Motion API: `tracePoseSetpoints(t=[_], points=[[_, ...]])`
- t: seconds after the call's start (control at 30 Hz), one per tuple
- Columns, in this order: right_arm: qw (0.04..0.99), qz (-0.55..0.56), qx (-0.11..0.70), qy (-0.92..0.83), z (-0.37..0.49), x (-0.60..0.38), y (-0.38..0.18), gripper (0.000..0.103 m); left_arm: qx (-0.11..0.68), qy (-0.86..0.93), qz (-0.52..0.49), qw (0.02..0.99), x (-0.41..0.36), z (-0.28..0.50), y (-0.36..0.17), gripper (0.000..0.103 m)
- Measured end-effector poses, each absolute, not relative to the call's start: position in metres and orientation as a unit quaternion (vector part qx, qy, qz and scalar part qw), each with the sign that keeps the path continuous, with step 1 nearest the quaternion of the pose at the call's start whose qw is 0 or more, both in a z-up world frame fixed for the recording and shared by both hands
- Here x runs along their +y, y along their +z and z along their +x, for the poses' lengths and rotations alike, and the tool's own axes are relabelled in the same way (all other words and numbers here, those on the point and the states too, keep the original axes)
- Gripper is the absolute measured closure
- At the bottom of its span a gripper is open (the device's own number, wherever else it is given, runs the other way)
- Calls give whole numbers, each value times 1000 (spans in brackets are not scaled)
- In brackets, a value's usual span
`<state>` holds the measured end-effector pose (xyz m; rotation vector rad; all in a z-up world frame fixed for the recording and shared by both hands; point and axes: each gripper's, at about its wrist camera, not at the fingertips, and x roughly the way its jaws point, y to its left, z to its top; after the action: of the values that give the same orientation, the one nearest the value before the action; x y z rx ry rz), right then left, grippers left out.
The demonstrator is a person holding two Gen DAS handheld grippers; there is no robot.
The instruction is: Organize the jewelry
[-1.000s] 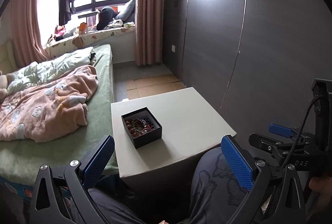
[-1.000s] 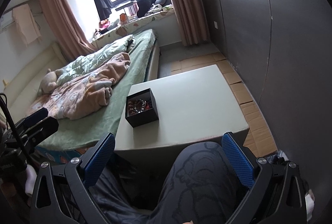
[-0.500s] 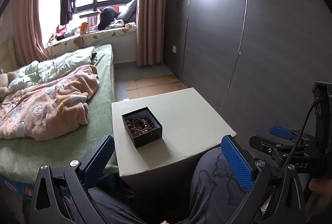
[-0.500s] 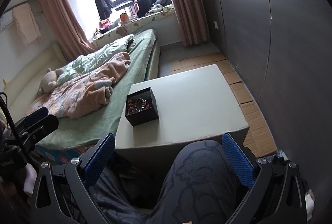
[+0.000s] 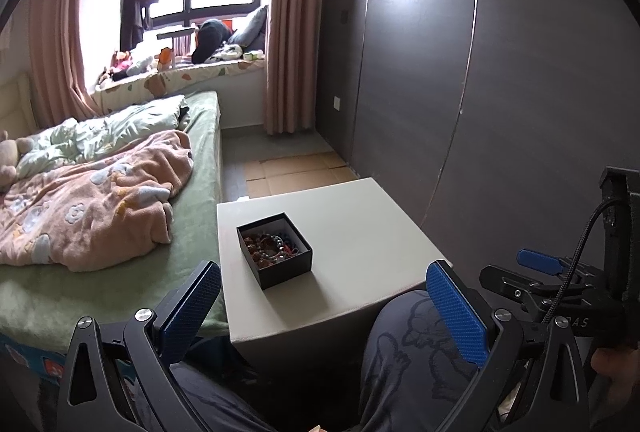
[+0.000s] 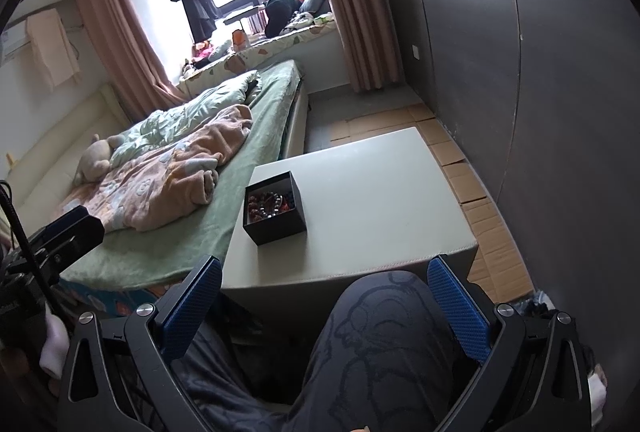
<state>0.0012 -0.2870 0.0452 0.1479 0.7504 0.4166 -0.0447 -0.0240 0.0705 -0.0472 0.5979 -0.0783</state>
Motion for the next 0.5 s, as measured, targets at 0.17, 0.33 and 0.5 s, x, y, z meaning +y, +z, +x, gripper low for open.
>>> tracePoseSetpoints(t=[0.17,0.33,0.5], points=[[908,72,360,202,-2,-289,46,0,294,-38,-18,955,-27,-46,71,1],[909,72,358,202,-3,-290,48,0,292,-38,-23,955,-27,-48,73,1],[909,74,355,204,-3,-290,49,0,287,-39,-23,957,-27,-50,74,0]])
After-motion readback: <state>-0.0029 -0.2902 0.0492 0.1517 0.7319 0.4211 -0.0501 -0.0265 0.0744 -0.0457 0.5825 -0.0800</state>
